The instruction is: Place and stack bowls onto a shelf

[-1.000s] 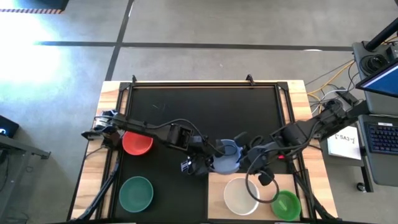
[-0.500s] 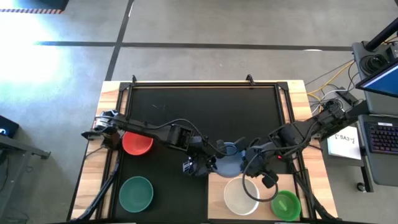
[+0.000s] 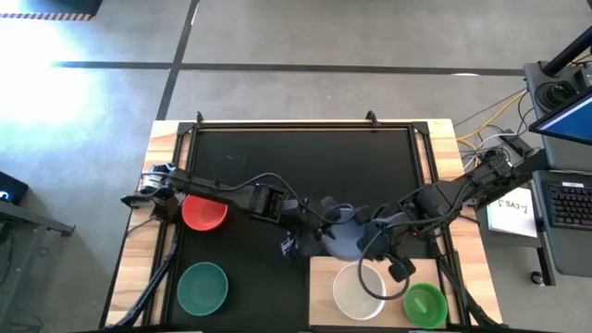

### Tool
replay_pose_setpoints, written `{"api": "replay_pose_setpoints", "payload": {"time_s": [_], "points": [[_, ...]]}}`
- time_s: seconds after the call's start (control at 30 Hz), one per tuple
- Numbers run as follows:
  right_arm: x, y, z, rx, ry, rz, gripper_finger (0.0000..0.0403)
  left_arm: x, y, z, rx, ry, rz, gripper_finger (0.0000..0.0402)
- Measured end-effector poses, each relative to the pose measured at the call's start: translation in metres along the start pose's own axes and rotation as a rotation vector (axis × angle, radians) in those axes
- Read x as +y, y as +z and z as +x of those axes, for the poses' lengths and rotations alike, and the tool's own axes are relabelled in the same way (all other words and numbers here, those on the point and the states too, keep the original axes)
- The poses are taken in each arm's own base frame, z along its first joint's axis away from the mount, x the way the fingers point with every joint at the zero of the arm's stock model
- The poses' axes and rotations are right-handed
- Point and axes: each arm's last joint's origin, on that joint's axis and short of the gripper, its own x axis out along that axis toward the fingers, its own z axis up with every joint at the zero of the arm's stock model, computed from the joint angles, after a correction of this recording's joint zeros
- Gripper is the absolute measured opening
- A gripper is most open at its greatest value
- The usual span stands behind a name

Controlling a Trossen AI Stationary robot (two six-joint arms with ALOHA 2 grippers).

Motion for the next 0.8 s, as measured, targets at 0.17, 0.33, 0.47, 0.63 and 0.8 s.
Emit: {"api": "replay_pose_setpoints", "payload": {"time_s": [0.17,0.33,0.47,0.63,0.8], "points": [[-0.003,-0.001,0.002,0.016,-0.045,0.134,0.0008,0.006,0.006,-0.003,-0.032,0.073,-0.059,0.0185],[-0.002,-0.003,0.001,0.029,-0.029,0.238,0.0008,0.009,0.004,-0.001,0.015,0.142,-0.178,0.0209],[-0.003,-0.008,0.0,0.074,-0.044,0.322,0.0008,0.008,-0.001,-0.002,0.105,0.198,-0.228,0.0219],[-0.002,-0.013,-0.001,0.119,-0.041,0.432,0.0008,0.011,-0.005,-0.003,0.233,0.338,-0.253,0.0222],[0.001,-0.011,-0.001,0.108,-0.01,0.535,0.0008,0.017,-0.012,-0.009,0.346,0.491,-0.393,0.0222]]}}
